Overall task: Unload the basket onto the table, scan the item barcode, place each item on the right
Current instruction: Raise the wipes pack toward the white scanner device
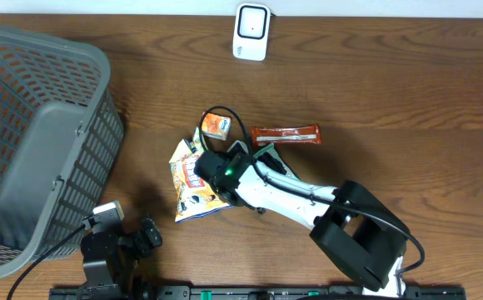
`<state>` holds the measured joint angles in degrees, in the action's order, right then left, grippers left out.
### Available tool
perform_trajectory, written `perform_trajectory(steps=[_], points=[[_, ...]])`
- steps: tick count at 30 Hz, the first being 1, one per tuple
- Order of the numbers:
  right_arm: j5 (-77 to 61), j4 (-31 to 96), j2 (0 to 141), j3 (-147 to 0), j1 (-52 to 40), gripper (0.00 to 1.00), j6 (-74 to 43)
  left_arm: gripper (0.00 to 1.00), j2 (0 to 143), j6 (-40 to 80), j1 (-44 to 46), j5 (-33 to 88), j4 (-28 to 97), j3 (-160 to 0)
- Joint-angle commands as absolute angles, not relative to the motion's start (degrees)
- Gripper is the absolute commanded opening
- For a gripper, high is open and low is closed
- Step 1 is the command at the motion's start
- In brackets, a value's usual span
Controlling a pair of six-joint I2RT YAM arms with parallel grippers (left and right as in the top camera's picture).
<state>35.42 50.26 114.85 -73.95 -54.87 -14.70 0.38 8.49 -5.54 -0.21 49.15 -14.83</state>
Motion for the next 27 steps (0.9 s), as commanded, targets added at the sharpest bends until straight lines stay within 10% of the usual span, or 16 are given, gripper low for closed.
perform_trajectory(steps=[1, 5, 16, 27], points=[[37.85, 46.74, 115.46, -70.41, -54.46, 0.68, -16.27, 0.98, 0.27, 7.33, -5.82, -0.69, 51.77, -13.87], [38.79, 43.18, 115.52, -66.17, -53.84, 0.61, -16.27, 0.98, 0.27, 7.33, -5.82, -0.69, 51.77, -13.87], [18.35, 40.69, 123.11, -64.86, -49.74, 0.01, -5.8, 0.98, 0.27, 7.33, -5.82, -0.69, 51.77, -13.87], [-19.62, 55.51, 112.36, -78.37, -41.32, 0.01, 8.49, 0.98, 0.27, 7.33, -5.82, -0.69, 51.77, -13.87]])
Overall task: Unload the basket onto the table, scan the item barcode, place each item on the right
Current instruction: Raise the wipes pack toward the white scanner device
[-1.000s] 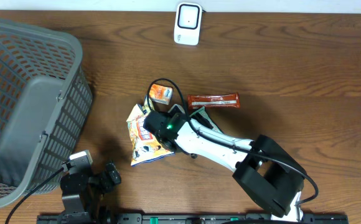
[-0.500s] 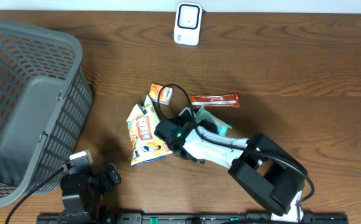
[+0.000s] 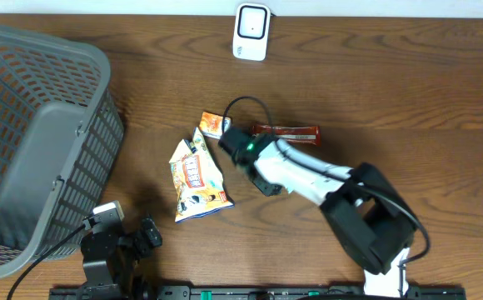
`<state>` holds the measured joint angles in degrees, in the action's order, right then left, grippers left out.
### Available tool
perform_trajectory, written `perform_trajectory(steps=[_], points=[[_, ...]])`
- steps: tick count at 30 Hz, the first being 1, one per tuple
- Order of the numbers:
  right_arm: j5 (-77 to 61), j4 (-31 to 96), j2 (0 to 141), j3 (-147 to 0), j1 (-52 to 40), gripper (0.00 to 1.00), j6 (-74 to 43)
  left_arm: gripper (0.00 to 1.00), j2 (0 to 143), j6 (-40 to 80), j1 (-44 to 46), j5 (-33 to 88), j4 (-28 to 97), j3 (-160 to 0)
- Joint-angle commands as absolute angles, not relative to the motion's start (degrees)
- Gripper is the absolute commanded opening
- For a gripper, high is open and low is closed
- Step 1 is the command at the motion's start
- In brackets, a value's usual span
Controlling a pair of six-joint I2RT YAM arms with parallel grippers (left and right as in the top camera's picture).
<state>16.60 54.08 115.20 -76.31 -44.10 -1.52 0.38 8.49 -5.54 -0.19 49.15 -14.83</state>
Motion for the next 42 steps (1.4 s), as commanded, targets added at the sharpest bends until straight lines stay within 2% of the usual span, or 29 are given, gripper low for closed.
perform_trajectory(steps=[1, 6, 10, 15, 20, 22, 29, 42], points=[[-26.22, 55.53, 111.18, -78.46, -39.57, 0.01, 10.41, 0.98, 0.27, 7.33, -5.82, -0.69, 51.77, -13.87], [-44.95, 56.03, 110.83, -77.62, -31.83, 0.01, 15.84, 0.98, 0.27, 7.33, -5.82, -0.69, 51.77, -13.87], [-64.34, 56.84, 112.18, -74.83, -26.15, 0.01, 26.26, 0.98, 0.27, 7.33, -5.82, -0.69, 51.75, -13.87], [-79.07, 56.75, 113.01, -72.99, -23.83, 0.01, 34.96, 0.98, 0.27, 7.33, -5.82, -0.69, 51.77, -13.87], [-89.58, 56.58, 113.01, -72.66, -23.68, 0.01, 35.9, 0.98, 0.27, 7.33, -5.82, -0.69, 51.77, -13.87], [-89.49, 56.69, 112.95, -72.73, -23.86, 0.01, 34.22, 0.98, 0.27, 7.33, -5.82, -0.69, 51.77, -13.87], [-88.86, 57.04, 112.95, -72.51, -25.36, 0.01, 47.31, 0.98, 0.27, 7.33, -5.82, -0.69, 51.77, -13.87], [-83.46, 57.1, 112.95, -72.51, -27.07, 0.01, 47.64, 0.98, 0.27, 7.33, -5.82, -0.69, 51.77, -13.87]])
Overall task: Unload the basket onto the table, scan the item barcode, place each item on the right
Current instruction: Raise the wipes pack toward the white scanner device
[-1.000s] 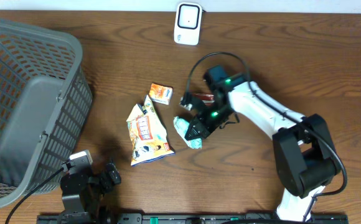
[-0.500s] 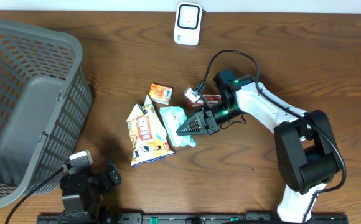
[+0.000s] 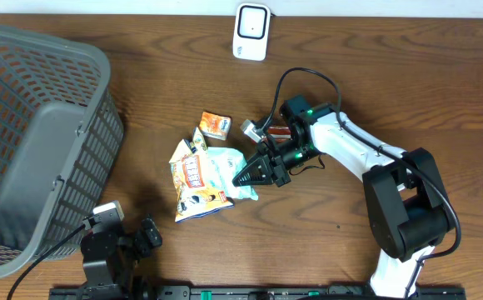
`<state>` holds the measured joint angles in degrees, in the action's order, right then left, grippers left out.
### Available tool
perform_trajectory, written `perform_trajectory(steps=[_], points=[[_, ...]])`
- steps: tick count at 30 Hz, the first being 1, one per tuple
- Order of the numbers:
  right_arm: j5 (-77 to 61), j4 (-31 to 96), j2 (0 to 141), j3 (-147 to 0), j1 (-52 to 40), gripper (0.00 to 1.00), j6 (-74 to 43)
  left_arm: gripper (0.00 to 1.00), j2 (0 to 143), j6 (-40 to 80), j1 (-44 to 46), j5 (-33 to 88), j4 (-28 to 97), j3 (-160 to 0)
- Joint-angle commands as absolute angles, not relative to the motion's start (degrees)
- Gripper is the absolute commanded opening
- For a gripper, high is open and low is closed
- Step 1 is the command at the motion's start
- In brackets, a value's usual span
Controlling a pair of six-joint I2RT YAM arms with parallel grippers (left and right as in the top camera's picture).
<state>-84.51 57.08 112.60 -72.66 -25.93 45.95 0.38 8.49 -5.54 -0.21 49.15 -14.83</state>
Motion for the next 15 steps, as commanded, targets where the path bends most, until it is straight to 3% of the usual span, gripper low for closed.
perform_trajectory(steps=[1, 15], points=[[-82.67, 57.21, 112.95, -72.51, -27.07, 0.01, 47.64, 0.98, 0.27, 7.33, -5.82, -0.69, 51.77, -13.87], [-79.31, 57.45, 112.95, -72.51, -27.09, 0.01, 47.64, 0.98, 0.27, 7.33, -5.82, -0.69, 51.77, -13.87]])
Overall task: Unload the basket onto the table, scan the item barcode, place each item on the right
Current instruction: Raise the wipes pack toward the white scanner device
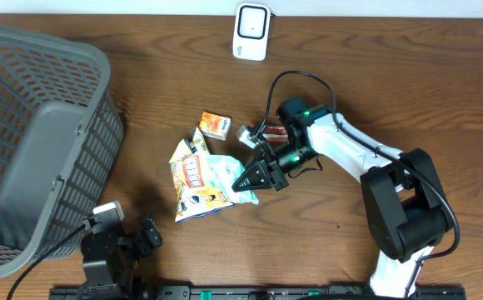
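The white barcode scanner (251, 32) stands at the table's far edge. A yellow-orange snack bag (193, 179) lies mid-table, with a pale teal packet (225, 169) against its right side. A small orange box (216, 125) lies behind them. A red-brown bar (281, 132) is partly hidden by my right arm. My right gripper (241, 181) points left, its tips over the teal packet's right edge; the jaws taper to a point, and I cannot tell whether they grip it. My left gripper (147, 236) rests folded at the near left.
A large grey mesh basket (33, 142) fills the left side of the table. A small teal object shows at the right edge. A black cable loops above my right wrist.
My right gripper has shifted slightly left and towards the near edge, further onto the teal packet. The packets, the box and the left arm have not moved.
My right arm first lay over the snack bag from the near right. Then it lay across the spot right of the bag. Later it reached in from the far right, with the teal packet showing beside the bag. Now its tips rest on that packet.
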`<state>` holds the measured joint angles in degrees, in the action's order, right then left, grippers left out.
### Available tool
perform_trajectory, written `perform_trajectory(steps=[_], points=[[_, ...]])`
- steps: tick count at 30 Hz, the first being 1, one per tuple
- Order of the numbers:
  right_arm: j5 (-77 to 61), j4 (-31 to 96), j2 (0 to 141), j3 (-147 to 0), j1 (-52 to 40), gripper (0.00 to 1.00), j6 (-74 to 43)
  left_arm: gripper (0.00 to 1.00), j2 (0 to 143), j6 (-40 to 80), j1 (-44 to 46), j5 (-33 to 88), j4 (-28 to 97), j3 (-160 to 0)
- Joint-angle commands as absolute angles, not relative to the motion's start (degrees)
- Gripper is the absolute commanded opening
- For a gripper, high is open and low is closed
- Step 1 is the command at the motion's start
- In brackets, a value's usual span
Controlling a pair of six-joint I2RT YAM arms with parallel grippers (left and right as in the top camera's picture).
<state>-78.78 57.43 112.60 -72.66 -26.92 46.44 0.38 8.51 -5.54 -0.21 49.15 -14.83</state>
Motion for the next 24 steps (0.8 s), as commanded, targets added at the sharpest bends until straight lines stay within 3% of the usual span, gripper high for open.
perform_trajectory(steps=[1, 7, 13, 18, 24], points=[[-78.52, 57.43, 112.95, -72.51, -27.09, 0.01, 47.64, 0.98, 0.27, 7.33, -5.82, -0.69, 51.77, -13.87], [-70.06, 53.49, 112.95, -72.53, -27.11, 0.01, 42.13, 0.98, 0.27, 7.33, -5.82, -0.69, 51.77, -13.87], [-56.84, 40.73, 112.95, -73.47, -27.09, 0.01, 17.39, 0.98, 0.27, 7.33, -5.82, -0.69, 51.77, -13.87], [-51.05, 42.28, 112.95, -78.59, -27.11, 0.01, 13.56, 0.98, 0.27, 7.33, -5.82, -0.69, 51.77, -13.87], [-34.41, 50.72, 112.95, -88.42, -27.38, 0.01, 11.97, 0.98, 0.27, 7.33, -5.82, -0.69, 51.77, -13.87]])
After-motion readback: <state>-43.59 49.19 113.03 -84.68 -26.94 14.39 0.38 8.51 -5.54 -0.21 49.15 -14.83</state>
